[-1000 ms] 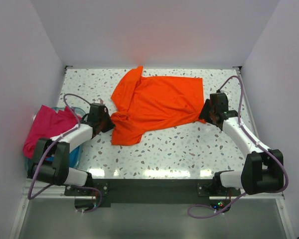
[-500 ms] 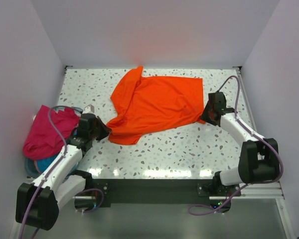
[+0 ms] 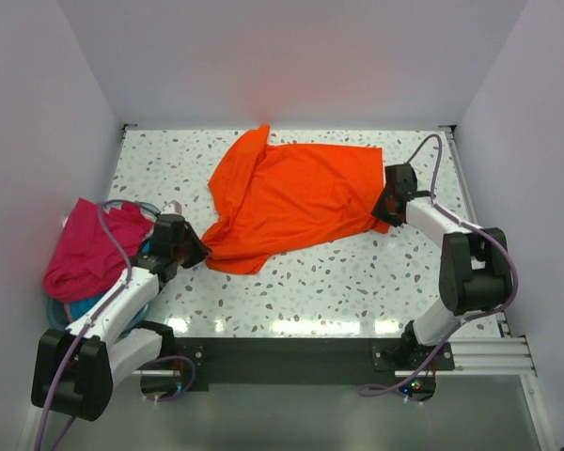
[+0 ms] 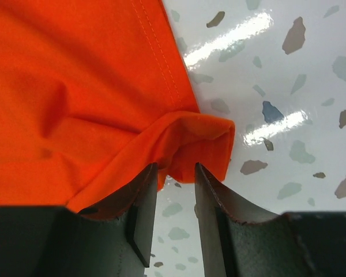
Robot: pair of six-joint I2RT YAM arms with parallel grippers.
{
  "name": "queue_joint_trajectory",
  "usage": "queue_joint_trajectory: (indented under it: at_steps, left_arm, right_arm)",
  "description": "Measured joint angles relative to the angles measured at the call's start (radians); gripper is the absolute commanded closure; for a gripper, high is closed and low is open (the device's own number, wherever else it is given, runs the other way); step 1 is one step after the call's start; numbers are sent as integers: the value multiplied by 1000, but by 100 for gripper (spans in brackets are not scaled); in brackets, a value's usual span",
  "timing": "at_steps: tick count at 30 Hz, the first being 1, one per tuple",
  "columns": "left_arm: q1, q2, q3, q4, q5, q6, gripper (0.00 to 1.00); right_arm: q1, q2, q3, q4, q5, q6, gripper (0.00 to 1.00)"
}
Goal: Fold and stack the t-shirts
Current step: Flatten the tshirt out
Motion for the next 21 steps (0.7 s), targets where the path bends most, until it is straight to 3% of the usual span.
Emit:
queue_joint_trajectory:
  at_steps: [8,15,21]
  left_arm:
    - [0,55,42,5,-3,11,100]
    - [5,67,66,7,-3,20,100]
    - [16,58,105,-17,-3,34,100]
  right_arm:
    - [0,74,45,12,-14,17,60]
    - [0,80,46,18,-13,21,91]
    - [0,2,45,-13,1,10,100]
